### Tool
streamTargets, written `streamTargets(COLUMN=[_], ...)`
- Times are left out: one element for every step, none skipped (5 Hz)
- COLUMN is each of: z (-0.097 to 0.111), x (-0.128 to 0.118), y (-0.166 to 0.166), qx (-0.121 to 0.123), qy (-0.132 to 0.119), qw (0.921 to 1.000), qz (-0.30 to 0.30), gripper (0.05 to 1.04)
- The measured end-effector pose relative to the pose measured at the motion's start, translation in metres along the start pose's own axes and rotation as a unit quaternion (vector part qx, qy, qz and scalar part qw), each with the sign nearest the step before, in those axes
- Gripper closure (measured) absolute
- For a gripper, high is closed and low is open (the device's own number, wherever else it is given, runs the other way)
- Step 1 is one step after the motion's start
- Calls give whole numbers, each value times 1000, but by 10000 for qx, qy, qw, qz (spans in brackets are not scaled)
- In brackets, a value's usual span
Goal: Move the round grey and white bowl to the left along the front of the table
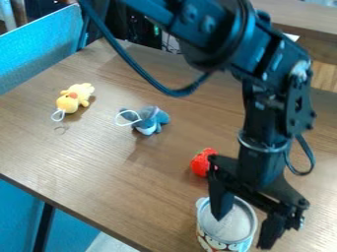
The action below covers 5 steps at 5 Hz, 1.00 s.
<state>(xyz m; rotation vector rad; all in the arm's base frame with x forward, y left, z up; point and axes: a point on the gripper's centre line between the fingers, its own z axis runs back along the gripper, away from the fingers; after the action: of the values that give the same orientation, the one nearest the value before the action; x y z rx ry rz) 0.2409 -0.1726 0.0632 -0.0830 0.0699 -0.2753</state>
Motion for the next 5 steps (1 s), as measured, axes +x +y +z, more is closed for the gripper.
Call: streamTargets(z=[-11, -17, -22, -26, -25], x=[5, 10, 7, -5, -12], y=[-5, -8, 0, 26, 54], qx=[31, 273, 1050, 1924, 2109], qy=[78, 166, 469, 871, 1179], qw=[10000, 9995, 9932, 9758, 9667], qz=[22, 10, 157, 571, 840], gripper=[82, 82, 82, 82, 82])
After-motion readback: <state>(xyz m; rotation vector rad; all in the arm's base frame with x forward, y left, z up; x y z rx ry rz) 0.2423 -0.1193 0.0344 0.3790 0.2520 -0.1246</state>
